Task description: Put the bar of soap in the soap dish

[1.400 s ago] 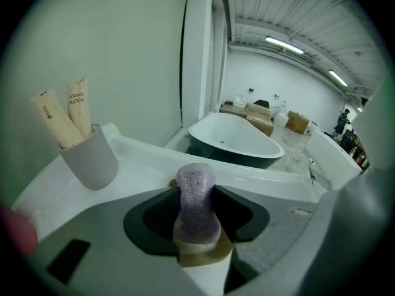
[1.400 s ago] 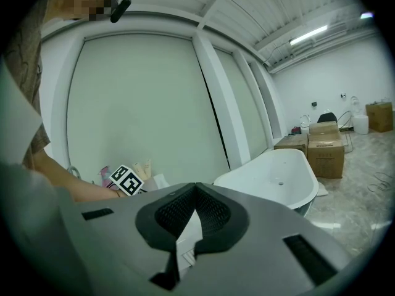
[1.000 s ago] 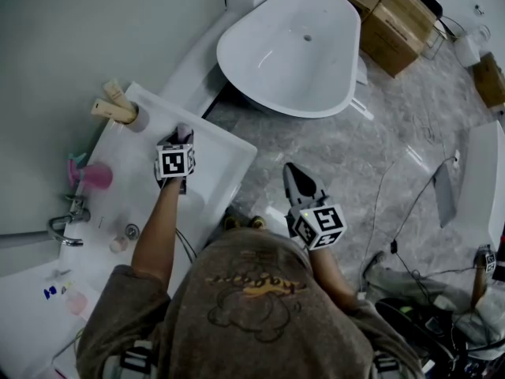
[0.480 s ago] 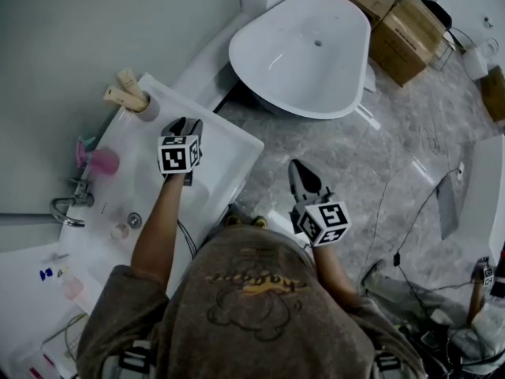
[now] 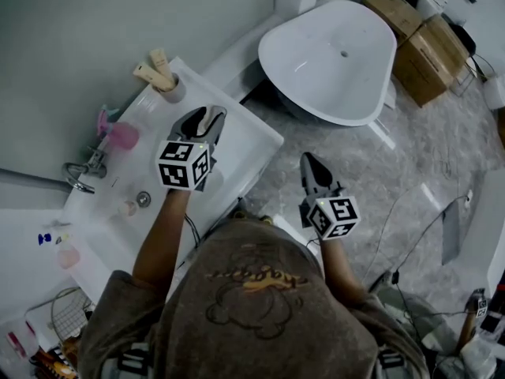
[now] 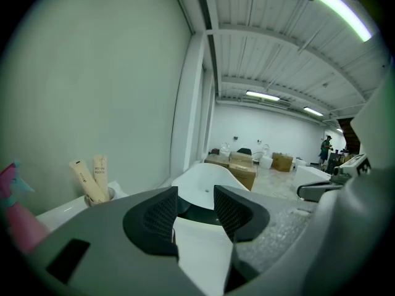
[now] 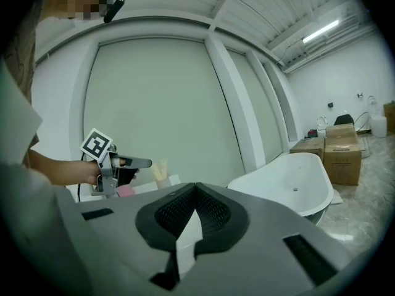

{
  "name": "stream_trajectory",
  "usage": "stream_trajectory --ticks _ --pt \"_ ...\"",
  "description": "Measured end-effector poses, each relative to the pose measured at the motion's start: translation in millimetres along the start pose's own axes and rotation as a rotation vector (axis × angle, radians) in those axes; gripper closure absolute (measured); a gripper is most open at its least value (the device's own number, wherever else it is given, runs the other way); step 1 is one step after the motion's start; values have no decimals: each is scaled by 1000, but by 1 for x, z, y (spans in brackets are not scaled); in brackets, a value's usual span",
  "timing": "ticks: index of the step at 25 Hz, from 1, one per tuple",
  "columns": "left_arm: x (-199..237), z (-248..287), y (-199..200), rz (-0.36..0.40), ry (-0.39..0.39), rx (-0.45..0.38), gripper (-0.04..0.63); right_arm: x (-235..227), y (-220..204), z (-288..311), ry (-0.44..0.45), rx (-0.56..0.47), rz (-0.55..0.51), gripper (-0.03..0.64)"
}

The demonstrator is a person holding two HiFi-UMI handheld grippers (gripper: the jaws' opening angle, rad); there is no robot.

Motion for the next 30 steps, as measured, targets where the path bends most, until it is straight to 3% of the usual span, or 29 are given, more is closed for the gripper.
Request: stream_trajectory --ticks 8,16,22,30 --pt "-23 -56 8 -25 -40 -116 417 22 1 12 70 -1 -25 615" --pt "-31 -86 -4 -57 -20 -201 420 36 -2 19 90 -2 -35 615" --pt "-27 -93 -16 -91 21 -207 539 35 -3 18 80 -5 -46 615" --pt "-28 -92 -21 -96 16 -218 591 33 -9 16 69 -7 -40 615"
Point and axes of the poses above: the fingertips, and each gripper's own axes: z forward along the fingers, x to its left, y out of its top, the point moved 2 cm from there along -z, backward along the fingers, and after that the axes turned 5 degrees about -x, right-handed, at the moved point
